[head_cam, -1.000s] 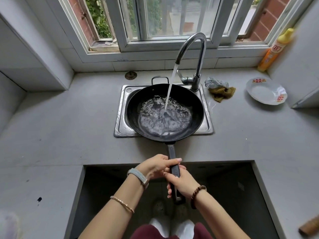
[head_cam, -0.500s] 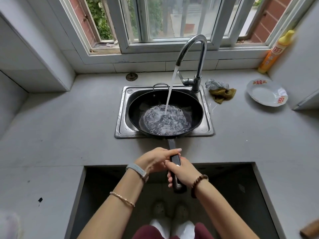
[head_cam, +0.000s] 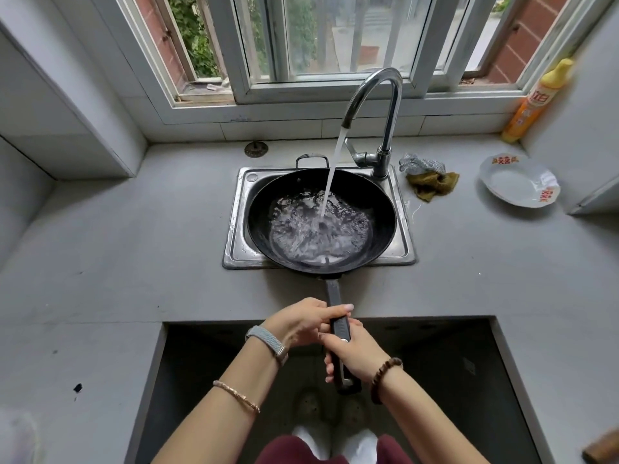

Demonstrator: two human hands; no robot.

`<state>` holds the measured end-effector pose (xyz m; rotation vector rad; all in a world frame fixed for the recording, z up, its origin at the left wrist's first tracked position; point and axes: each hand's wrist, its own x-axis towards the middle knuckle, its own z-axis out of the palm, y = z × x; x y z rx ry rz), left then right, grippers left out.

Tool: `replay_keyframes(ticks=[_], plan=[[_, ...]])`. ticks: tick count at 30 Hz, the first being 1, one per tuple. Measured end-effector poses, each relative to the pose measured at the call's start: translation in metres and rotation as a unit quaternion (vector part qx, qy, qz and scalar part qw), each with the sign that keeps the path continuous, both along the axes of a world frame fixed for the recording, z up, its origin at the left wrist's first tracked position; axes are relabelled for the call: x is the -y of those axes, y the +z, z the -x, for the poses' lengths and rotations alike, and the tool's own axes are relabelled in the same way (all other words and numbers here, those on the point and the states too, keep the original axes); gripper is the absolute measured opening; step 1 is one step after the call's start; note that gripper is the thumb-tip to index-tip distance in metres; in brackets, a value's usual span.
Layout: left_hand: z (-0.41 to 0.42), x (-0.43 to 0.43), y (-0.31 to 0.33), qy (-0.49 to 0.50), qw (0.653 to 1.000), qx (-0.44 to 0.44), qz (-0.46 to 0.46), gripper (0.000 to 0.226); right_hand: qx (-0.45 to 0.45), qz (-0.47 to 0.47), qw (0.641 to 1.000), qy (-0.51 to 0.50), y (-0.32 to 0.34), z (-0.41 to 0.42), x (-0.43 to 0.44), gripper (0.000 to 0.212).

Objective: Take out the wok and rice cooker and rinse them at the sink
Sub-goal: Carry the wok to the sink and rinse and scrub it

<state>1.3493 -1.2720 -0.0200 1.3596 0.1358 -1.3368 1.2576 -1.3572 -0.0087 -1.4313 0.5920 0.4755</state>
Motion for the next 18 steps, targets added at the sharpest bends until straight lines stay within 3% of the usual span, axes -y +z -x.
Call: replay_keyframes(ticks=[2, 12, 18], plan=[[0.005, -0.002, -0.002, 0.002, 1.0, -0.017, 0.002, 0.037, -0.001, 0.007, 1.0, 0.009, -0.005, 0.005, -0.001, 0.005], [0.0, 0.0, 0.009, 0.018, 1.0, 0.001, 0.008, 0.027, 0.014, 0.019, 1.0, -0.001, 0.009, -0.007, 0.0, 0.002], [-0.014, 0.008, 0.028, 0.033, 0.999, 0.029, -0.02, 0.029, 0.001, -0.027, 0.999, -0.027, 0.031, -0.029, 0.007, 0.016]])
